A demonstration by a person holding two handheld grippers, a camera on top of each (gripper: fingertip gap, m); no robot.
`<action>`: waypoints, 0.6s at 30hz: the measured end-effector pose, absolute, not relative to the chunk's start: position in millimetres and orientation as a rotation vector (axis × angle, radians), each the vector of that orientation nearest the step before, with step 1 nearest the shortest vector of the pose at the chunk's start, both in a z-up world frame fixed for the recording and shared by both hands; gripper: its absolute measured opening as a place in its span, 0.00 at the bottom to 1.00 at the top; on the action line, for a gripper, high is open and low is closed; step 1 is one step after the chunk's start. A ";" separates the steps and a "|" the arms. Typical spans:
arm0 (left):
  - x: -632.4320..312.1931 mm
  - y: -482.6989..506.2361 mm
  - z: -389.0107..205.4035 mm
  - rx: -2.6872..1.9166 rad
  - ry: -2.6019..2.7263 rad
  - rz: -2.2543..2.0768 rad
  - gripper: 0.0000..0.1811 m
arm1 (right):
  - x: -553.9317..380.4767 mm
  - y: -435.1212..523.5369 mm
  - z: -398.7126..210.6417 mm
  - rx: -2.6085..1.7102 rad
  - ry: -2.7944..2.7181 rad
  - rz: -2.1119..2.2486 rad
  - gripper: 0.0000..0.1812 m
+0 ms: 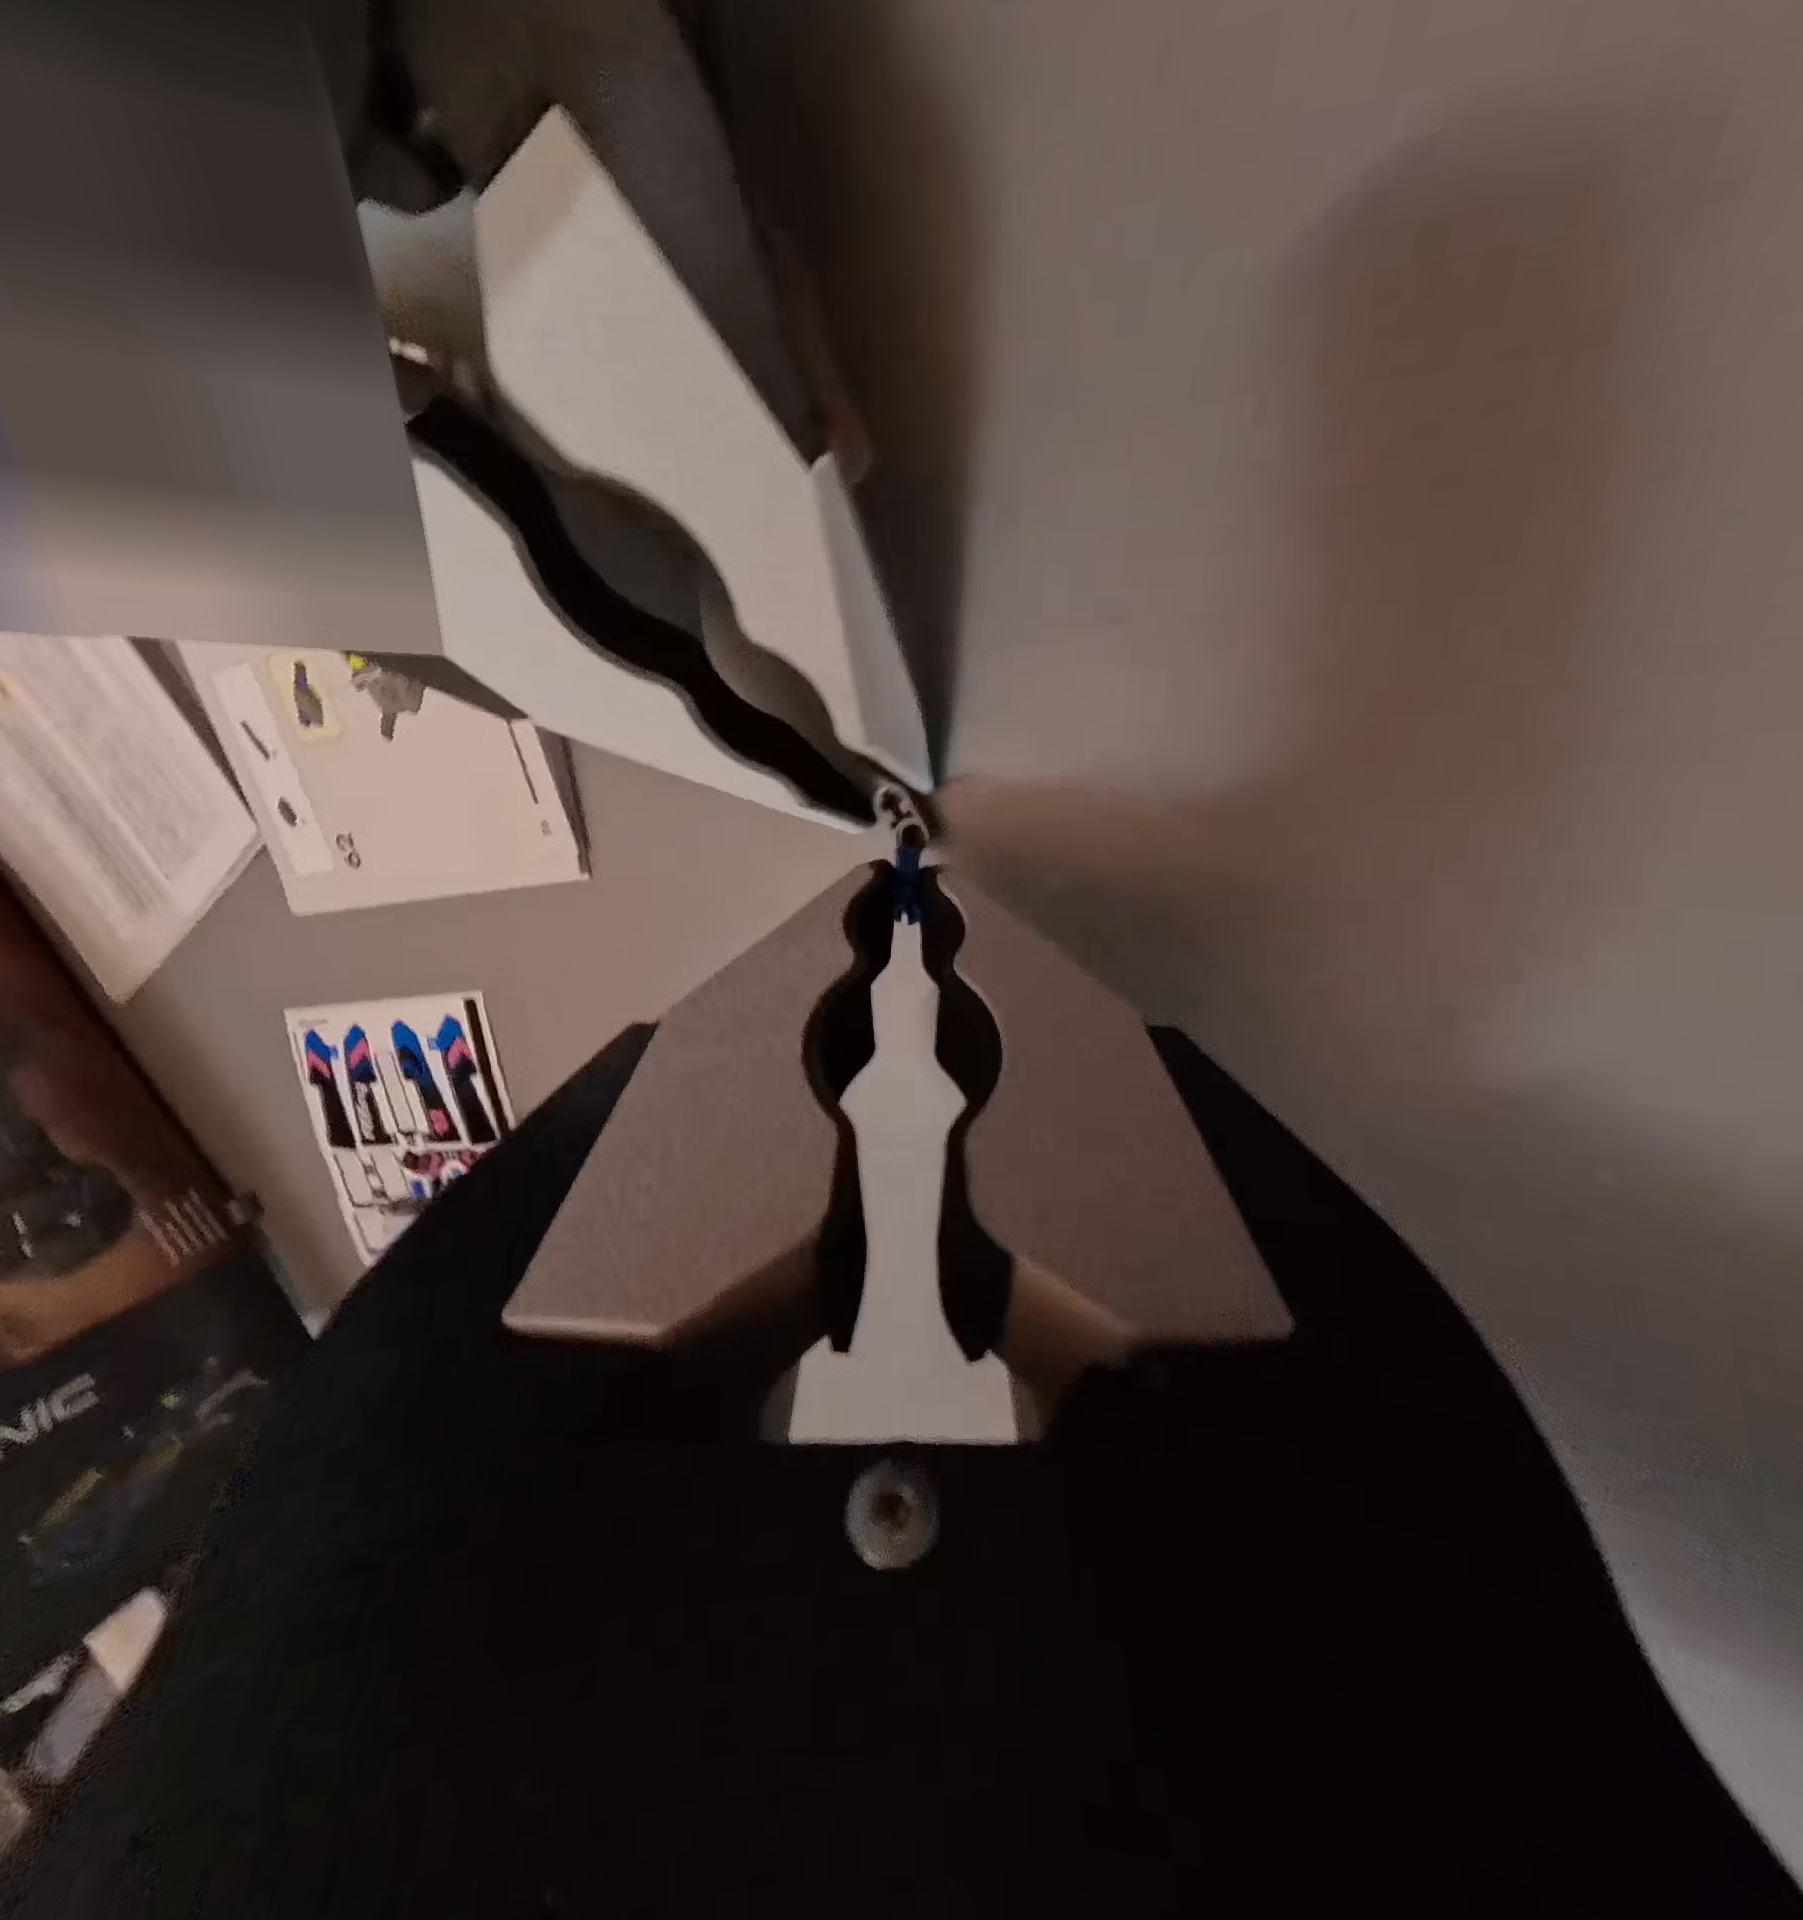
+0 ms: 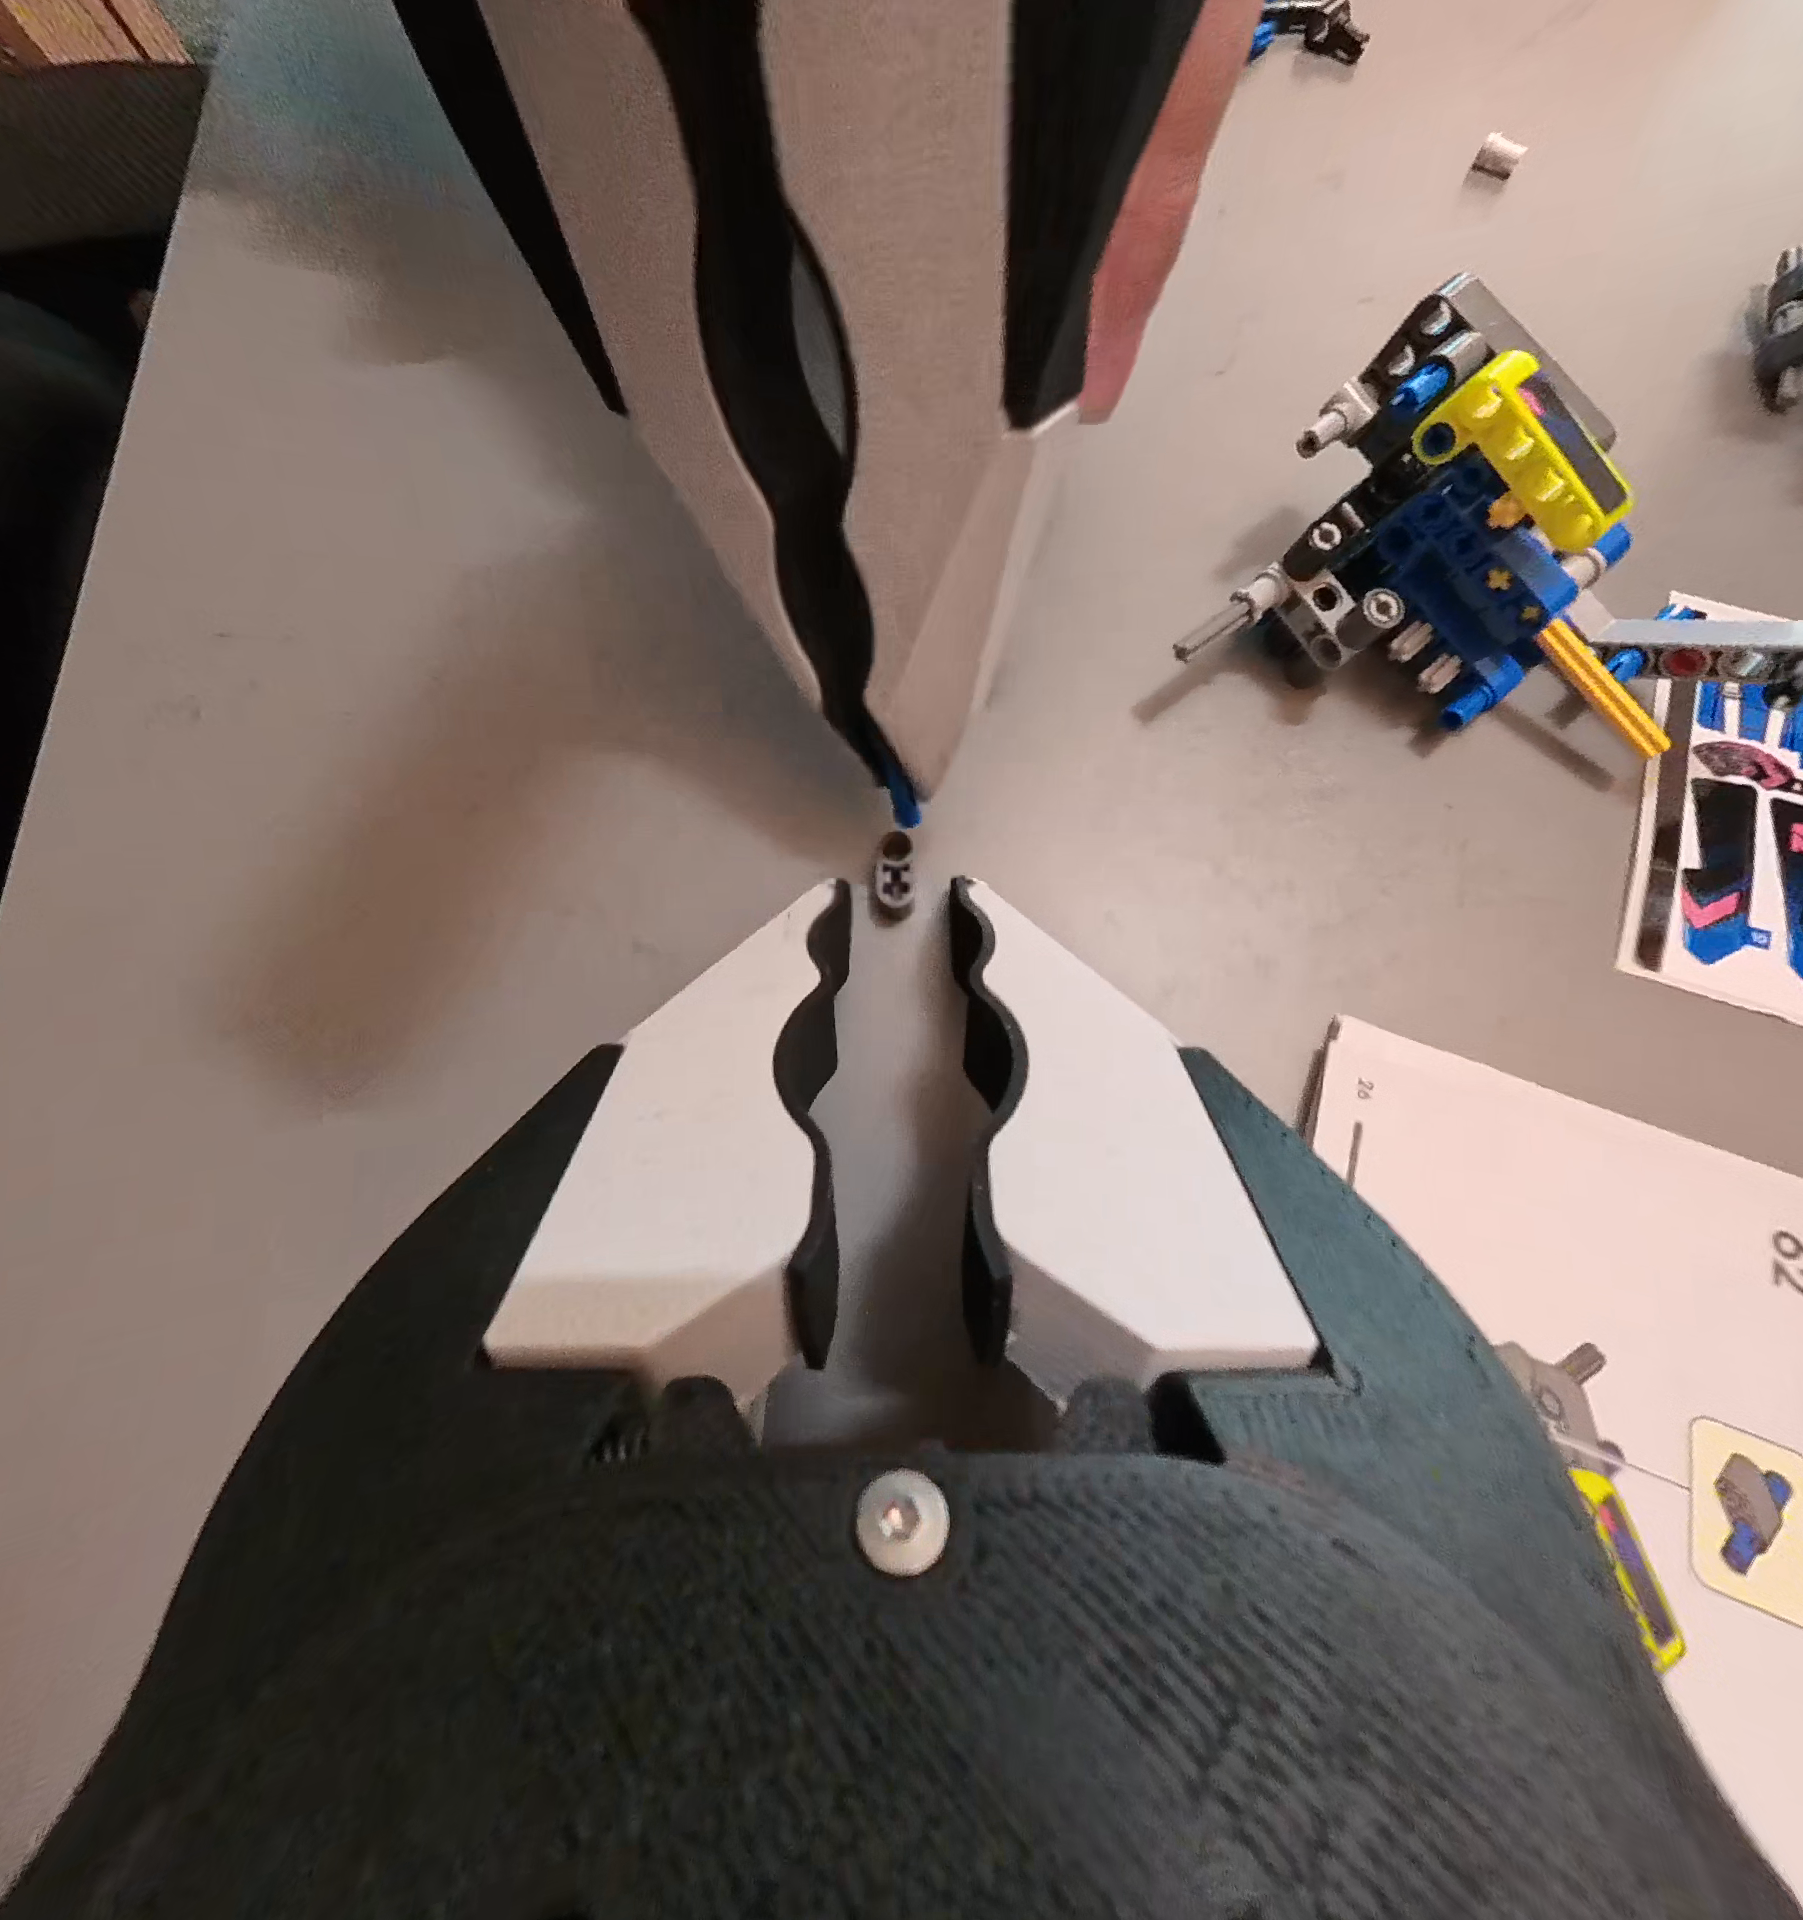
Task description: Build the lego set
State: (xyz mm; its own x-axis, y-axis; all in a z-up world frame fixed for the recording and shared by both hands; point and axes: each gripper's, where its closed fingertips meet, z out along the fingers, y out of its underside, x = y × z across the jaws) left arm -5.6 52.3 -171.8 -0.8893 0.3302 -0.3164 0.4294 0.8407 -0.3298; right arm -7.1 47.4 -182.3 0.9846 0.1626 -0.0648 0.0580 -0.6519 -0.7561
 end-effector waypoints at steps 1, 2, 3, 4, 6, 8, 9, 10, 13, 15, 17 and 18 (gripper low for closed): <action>-5.9 51.2 -171.5 0.630 2.771 -0.564 0.01 | -6.1 46.9 -182.6 -2.282 -0.149 0.160 0.06; -6.4 50.5 -171.1 0.668 2.777 -0.546 0.01 | -6.8 46.5 -183.0 -2.284 -0.154 0.168 0.03; -6.5 50.5 -170.6 0.699 2.785 -0.526 0.01 | -6.9 46.6 -183.1 -2.283 -0.154 0.170 0.03; -6.1 50.7 -169.9 0.728 2.788 -0.504 0.01 | -6.8 46.7 -183.1 -2.284 -0.153 0.169 0.03; -5.8 51.9 -169.3 0.774 2.799 -0.457 0.01 | -6.7 46.8 -183.1 -2.284 -0.149 0.176 0.03; -6.7 51.3 -169.3 0.814 2.804 -0.434 0.01 | -6.6 46.9 -183.1 -2.284 -0.142 0.190 0.03; -7.8 50.8 -169.7 0.830 2.809 -0.425 0.01 | -6.7 46.9 -183.0 -2.284 -0.140 0.194 0.03; -7.8 51.0 -170.4 0.844 2.808 -0.408 0.01 | -6.6 46.8 -183.0 -2.284 -0.140 0.194 0.03; -7.2 50.6 -171.4 0.878 2.803 -0.377 0.01 | -7.1 46.8 -182.8 -2.283 -0.144 0.199 0.04; -7.3 49.8 -171.8 0.895 2.807 -0.369 0.01 | -8.1 46.7 -182.6 -2.282 -0.148 0.210 0.05; -8.5 48.2 -172.2 0.919 2.811 -0.363 0.01 | -7.8 46.9 -182.6 -2.282 -0.145 0.215 0.04; -9.1 47.9 -173.2 0.932 2.815 -0.352 0.01 | -7.3 47.4 -182.8 -2.283 -0.141 0.215 0.04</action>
